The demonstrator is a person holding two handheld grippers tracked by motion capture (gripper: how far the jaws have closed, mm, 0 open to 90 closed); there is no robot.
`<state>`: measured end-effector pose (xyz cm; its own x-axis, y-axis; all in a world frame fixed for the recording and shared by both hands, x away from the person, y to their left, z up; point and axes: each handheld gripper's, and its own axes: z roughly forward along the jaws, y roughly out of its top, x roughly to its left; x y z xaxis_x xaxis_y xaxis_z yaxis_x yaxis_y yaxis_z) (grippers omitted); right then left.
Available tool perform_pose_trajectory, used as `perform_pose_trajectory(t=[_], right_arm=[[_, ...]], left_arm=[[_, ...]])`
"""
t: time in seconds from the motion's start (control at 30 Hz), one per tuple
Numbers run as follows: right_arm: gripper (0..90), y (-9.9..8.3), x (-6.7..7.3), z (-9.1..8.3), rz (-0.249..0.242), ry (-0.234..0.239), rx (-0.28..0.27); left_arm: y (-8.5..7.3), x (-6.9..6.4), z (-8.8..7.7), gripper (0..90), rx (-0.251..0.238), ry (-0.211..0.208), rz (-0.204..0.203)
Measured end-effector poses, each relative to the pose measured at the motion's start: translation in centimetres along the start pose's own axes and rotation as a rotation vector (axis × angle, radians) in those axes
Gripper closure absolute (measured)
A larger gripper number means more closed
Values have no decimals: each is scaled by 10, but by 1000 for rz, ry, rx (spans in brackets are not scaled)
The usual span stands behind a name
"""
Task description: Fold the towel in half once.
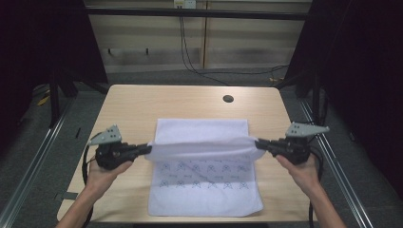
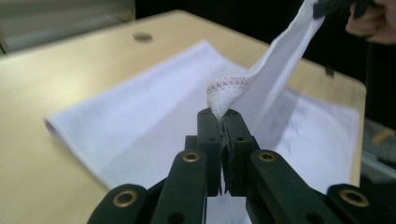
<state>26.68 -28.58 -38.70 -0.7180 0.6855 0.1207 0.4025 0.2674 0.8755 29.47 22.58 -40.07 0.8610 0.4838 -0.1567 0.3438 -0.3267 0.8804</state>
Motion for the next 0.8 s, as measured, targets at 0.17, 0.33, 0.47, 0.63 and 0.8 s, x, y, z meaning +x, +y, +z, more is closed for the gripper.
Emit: perform_pose_trajectory(t=[0.17, 0.33, 0.47, 0.63, 0.8], right_arm=[[856, -37, 20, 3, 10, 55, 64], [832, -75, 37, 8, 39, 103, 172], [816, -93, 49, 4, 16, 110, 246], [783, -111, 65, -6, 6, 146, 297], [739, -119, 73, -13, 9, 165, 306]], left_arm=[[-35, -10, 2, 867, 85, -42, -29], [-79, -25, 16, 861, 216, -105, -57], [-88, -37, 15, 851, 264, -123, -33], [-90, -44, 14, 826, 286, -194, -3], [-87, -51, 15, 770, 305, -240, 46]])
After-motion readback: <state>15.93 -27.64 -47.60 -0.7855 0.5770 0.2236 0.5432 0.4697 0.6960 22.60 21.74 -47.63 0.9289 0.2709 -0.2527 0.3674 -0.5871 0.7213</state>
